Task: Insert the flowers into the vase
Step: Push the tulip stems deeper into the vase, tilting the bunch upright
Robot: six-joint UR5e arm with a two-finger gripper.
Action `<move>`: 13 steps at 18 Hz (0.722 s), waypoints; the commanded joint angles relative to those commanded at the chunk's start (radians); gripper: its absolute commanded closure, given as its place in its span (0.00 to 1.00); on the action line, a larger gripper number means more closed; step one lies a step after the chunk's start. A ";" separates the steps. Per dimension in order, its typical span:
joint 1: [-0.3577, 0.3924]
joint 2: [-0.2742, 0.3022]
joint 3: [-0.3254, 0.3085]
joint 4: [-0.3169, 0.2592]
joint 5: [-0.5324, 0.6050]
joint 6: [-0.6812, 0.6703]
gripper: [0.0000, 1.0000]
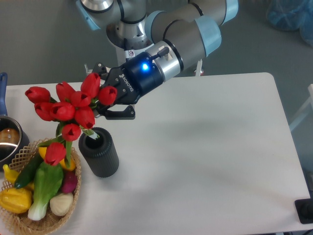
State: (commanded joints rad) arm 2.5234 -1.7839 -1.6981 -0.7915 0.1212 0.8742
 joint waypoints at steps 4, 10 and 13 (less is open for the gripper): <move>0.000 -0.009 -0.002 0.000 0.002 0.019 0.96; -0.002 -0.020 -0.009 0.000 0.015 0.026 0.95; -0.008 -0.020 -0.037 0.000 0.018 0.043 0.95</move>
State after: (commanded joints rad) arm 2.5157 -1.8040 -1.7348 -0.7915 0.1396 0.9172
